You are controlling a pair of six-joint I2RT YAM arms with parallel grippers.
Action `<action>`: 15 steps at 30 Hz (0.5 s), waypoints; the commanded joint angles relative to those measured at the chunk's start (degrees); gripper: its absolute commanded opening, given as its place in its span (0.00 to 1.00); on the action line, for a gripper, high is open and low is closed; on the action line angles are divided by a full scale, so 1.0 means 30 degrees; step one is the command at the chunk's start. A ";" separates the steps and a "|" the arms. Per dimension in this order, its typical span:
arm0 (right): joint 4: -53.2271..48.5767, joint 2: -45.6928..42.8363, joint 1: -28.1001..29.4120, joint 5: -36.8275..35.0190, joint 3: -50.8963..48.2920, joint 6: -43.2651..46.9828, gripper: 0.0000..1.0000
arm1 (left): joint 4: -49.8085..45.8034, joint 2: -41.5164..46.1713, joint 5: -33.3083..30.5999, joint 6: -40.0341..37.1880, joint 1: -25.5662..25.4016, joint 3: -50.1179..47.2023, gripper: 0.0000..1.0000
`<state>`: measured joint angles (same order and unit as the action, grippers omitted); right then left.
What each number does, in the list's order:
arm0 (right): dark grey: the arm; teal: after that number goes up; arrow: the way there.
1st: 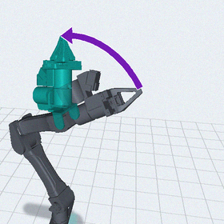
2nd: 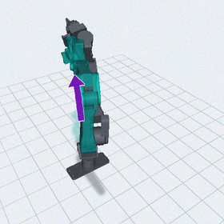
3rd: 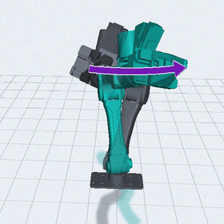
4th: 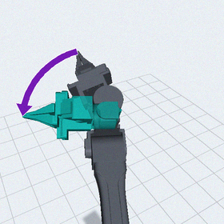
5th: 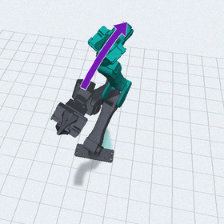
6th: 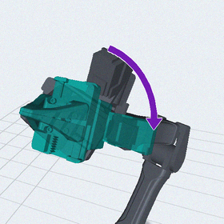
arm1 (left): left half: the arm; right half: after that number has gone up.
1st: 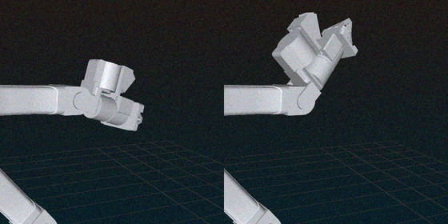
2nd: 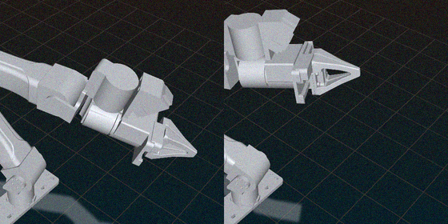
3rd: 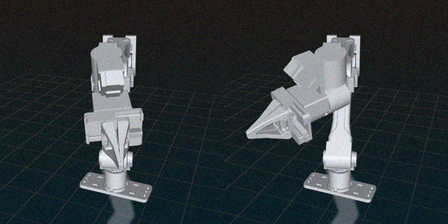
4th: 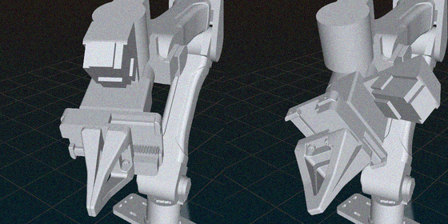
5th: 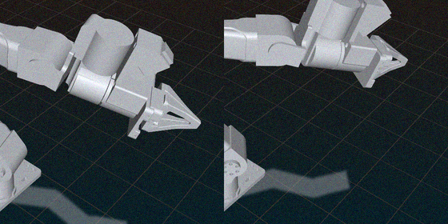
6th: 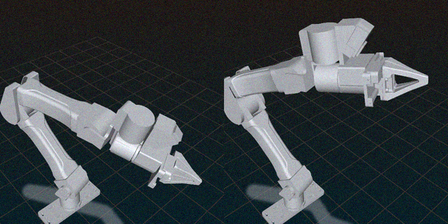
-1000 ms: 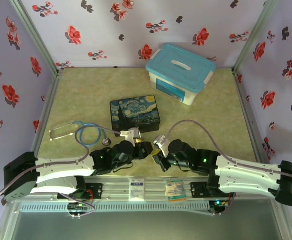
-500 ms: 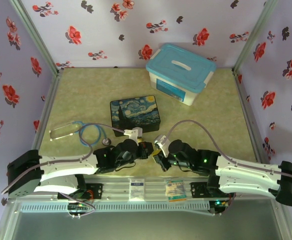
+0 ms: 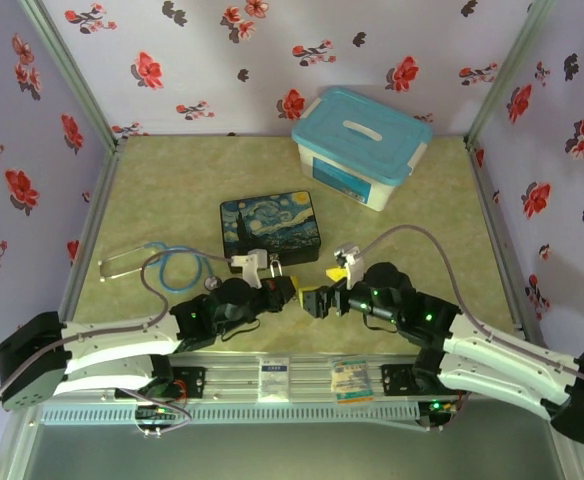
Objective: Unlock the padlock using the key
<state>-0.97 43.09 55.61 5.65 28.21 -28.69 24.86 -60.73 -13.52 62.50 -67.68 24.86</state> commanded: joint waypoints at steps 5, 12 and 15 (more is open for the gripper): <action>1.1206 0.1321 -0.1921 0.5554 -0.2532 -0.5173 0.98 | 0.3047 0.2163 0.0045 -0.2589 0.0250 -0.0453 0.00; 1.7159 0.4300 -0.1906 0.7254 -0.3367 -0.7366 0.78 | 0.3270 0.2671 0.0224 -0.3519 0.0326 -0.0108 0.00; 1.7904 0.4987 -0.1883 0.7561 -0.3324 -0.7590 0.64 | 0.3810 0.2483 0.0241 -0.3535 0.0324 -0.0164 0.00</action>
<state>42.57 57.17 50.22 25.17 18.52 -48.64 33.10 -53.06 -13.08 54.43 -67.09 23.97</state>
